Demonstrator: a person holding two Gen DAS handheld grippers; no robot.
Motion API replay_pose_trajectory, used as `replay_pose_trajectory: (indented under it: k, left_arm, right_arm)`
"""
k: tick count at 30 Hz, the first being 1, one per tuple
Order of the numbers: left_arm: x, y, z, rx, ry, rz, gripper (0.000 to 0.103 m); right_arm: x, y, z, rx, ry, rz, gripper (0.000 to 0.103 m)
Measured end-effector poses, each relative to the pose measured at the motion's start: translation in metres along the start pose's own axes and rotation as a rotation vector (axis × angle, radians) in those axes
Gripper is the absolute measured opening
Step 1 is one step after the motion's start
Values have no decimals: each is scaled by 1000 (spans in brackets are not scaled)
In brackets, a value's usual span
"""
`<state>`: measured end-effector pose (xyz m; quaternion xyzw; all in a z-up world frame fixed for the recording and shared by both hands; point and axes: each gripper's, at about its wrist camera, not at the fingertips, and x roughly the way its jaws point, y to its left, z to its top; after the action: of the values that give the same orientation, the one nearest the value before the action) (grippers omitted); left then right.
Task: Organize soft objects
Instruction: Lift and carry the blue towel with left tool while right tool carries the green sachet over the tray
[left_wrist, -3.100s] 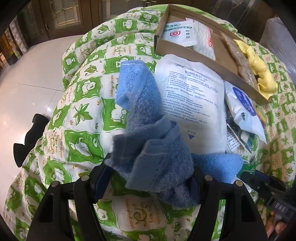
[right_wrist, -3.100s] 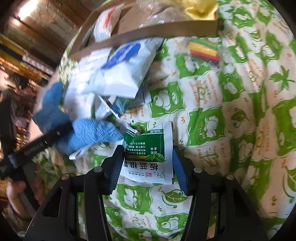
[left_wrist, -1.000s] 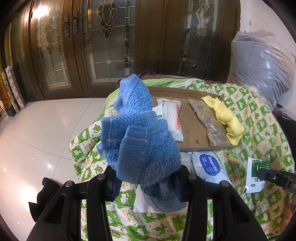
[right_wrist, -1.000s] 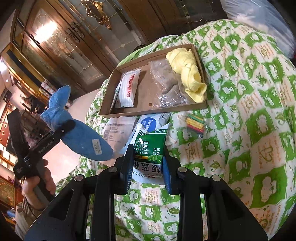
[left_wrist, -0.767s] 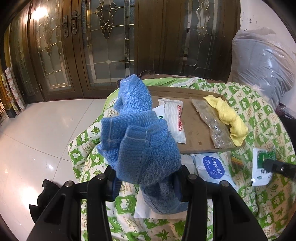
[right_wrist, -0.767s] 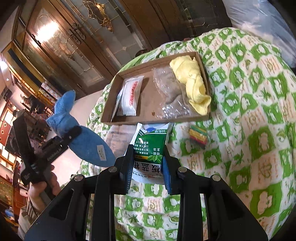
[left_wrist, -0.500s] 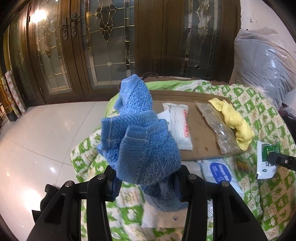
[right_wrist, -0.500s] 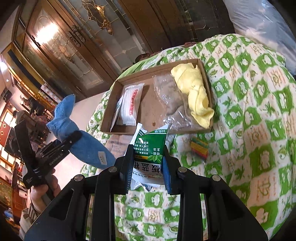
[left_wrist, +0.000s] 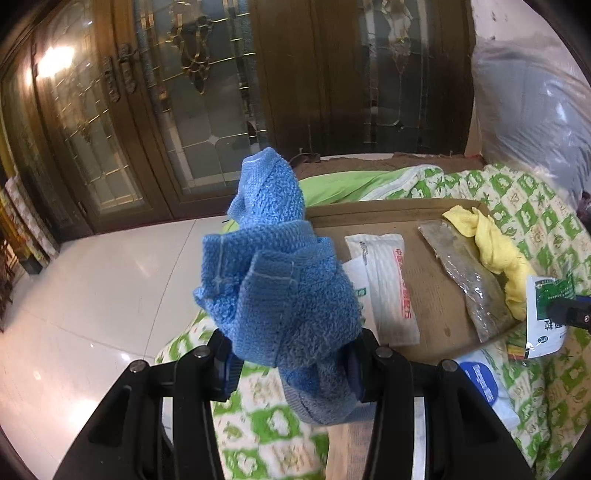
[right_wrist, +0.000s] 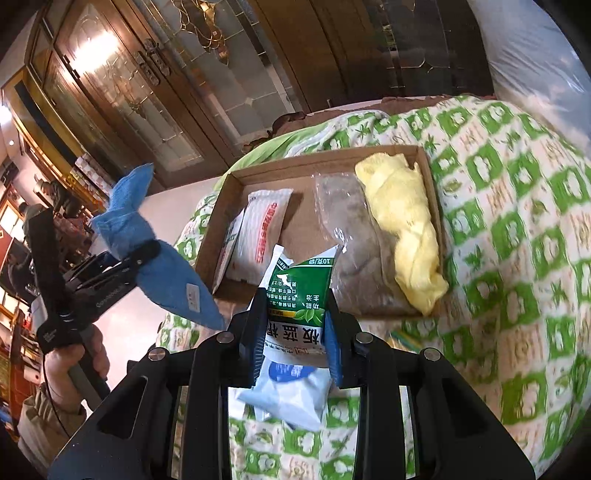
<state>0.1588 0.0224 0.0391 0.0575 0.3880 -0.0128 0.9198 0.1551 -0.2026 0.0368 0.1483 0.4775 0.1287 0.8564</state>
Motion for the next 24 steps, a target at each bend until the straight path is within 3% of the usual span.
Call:
replay_pose_trajectory:
  k: [10, 24]
  left_arm:
    - [58, -25, 18, 60, 65, -16, 45]
    - [92, -21, 24, 60, 96, -11, 45]
  right_arm:
    - [46, 1, 18, 3, 26, -1, 27]
    - [117, -4, 12, 8, 124, 14, 27]
